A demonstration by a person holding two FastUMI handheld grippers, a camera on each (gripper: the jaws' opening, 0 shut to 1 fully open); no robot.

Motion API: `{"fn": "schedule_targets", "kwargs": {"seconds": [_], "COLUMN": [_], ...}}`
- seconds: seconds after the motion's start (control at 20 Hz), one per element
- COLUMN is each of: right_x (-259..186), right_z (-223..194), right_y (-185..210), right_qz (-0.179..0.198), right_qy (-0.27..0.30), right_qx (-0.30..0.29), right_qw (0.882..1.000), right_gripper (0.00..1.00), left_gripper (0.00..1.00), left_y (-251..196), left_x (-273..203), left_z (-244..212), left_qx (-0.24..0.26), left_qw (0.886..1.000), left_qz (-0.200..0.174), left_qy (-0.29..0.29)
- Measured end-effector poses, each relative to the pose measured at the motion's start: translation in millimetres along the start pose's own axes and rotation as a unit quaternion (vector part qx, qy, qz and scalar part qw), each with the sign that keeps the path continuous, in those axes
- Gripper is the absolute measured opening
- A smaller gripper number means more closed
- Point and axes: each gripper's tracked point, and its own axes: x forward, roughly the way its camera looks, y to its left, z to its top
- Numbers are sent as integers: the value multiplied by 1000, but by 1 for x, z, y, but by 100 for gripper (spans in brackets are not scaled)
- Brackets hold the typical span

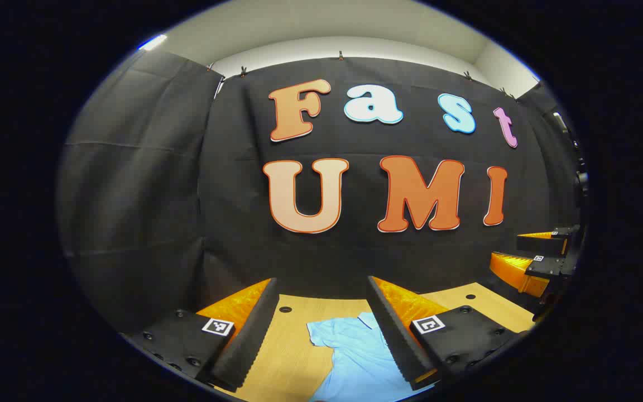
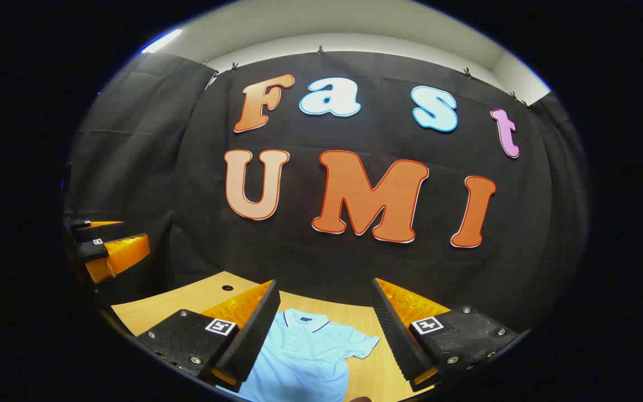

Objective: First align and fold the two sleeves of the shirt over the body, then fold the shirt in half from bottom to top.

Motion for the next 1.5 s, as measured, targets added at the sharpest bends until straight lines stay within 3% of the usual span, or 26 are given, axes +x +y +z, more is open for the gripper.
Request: {"fn": "schedule_targets", "kwargs": {"seconds": [0.2, 0.45, 0.8, 1.0, 1.25, 1.45, 1.5], "right_x": [5, 7, 10, 19, 61, 91, 105], "right_z": [-15, -17, -45, -69, -114, -177, -202], "right_y": [-6, -21, -46, -59, -75, -85, -92], "right_qz": [-15, -58, -120, -125, -103, -82, -78], "right_qy": [39, 45, 99, 141, 198, 298, 333], "right_qx": [0, 17, 18, 30, 38, 86, 100], "right_qw": [999, 997, 988, 982, 974, 947, 934], "right_gripper": [99, 98, 98, 99, 99, 99, 98], "left_gripper": [99, 99, 100, 100, 100, 100, 100], "left_y": [-7, -13, -7, -10, -18, -30, -31], "left_x": [5, 20, 37, 48, 66, 74, 79], "left_z": [-4, -6, -18, -9, -11, -18, -22], "left_qx": [2, 21, 20, 26, 36, 32, 40], "left_qw": [1000, 999, 996, 995, 997, 999, 999], "left_qz": [-17, -46, -88, -90, -60, -39, -25], "left_qy": [-2, -4, -4, -16, -21, -15, -10]}}
